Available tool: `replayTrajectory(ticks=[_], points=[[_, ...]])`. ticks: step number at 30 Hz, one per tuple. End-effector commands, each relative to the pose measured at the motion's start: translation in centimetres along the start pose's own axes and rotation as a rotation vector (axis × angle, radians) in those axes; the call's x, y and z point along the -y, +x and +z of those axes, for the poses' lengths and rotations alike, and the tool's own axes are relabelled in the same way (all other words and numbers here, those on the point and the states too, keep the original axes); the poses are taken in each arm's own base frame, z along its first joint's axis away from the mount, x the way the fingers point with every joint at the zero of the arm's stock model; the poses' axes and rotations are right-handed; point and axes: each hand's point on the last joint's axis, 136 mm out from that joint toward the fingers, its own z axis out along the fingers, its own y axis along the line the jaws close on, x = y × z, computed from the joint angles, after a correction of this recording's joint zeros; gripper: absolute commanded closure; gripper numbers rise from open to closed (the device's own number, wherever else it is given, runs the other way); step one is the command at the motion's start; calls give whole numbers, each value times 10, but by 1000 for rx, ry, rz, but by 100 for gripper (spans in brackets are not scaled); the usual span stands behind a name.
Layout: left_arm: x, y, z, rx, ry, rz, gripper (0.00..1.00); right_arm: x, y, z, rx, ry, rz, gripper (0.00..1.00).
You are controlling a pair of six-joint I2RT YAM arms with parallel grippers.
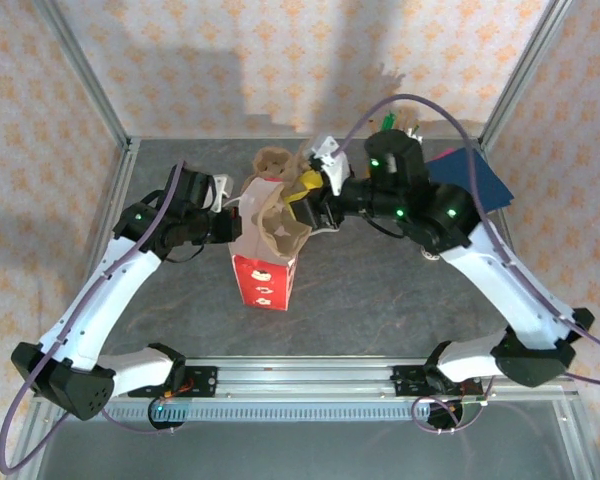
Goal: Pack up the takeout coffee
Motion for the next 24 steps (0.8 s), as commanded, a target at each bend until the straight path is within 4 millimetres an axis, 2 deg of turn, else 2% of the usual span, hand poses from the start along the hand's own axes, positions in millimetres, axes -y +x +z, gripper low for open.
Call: replayTrajectory(ticks=[1,7,15,19,24], points=[[15,-4,3,8,69,101,100,-12,12,8,-50,-133,-2,57],[20,-4,4,-1,100,164,100,-8,37,32,-153,-217,16,58],[22,-4,6,-8,110,188,100,1,58,53,-223,-281,33,58],[25,-3,4,-8,129,200,100,12,70,62,-255,-267,52,58],[28,-1,3,-13,145,213,100,27,76,73,-267,-215,81,58]])
